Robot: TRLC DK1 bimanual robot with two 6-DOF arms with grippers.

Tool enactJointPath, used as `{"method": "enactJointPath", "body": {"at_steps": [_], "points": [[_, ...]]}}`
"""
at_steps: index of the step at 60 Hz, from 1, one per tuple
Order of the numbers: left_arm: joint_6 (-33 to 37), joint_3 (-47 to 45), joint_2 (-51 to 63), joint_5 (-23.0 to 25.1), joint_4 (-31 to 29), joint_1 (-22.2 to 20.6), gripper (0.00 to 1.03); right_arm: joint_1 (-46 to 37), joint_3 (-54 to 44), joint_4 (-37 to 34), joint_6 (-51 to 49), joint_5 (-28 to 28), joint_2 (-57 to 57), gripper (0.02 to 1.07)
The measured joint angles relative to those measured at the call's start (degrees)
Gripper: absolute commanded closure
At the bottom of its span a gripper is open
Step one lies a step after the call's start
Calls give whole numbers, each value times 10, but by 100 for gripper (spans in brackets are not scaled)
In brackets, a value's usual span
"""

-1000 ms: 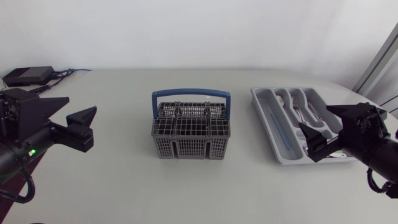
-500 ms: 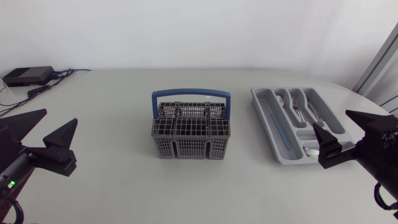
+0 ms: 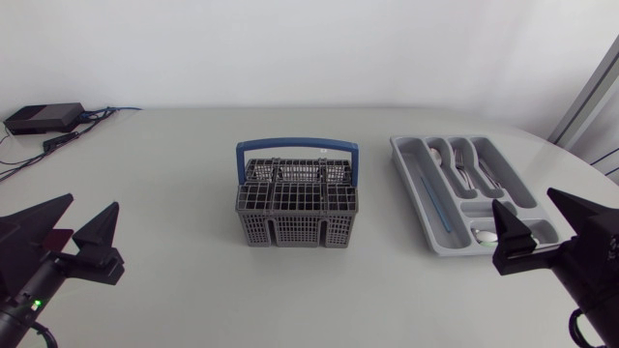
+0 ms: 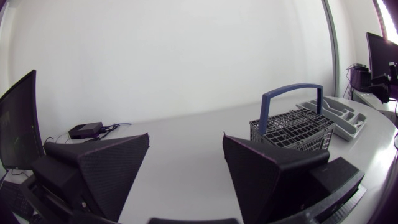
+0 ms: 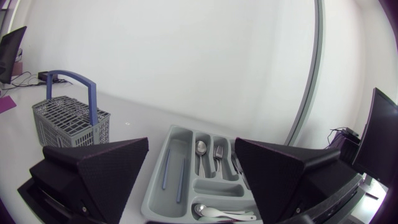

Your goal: Unload the cutlery basket into the drawer organizer.

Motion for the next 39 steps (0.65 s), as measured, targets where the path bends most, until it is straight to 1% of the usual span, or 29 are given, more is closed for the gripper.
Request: {"method": "enactJointPath", "body": {"at_steps": [24,39], "points": [[-63,-74,-60,10,33,37,4,52,-55,-37,96,73,-120,7],[-74,-82,-67,11,37,41,4,57,-61,-44,113,78,-135,7]]}}
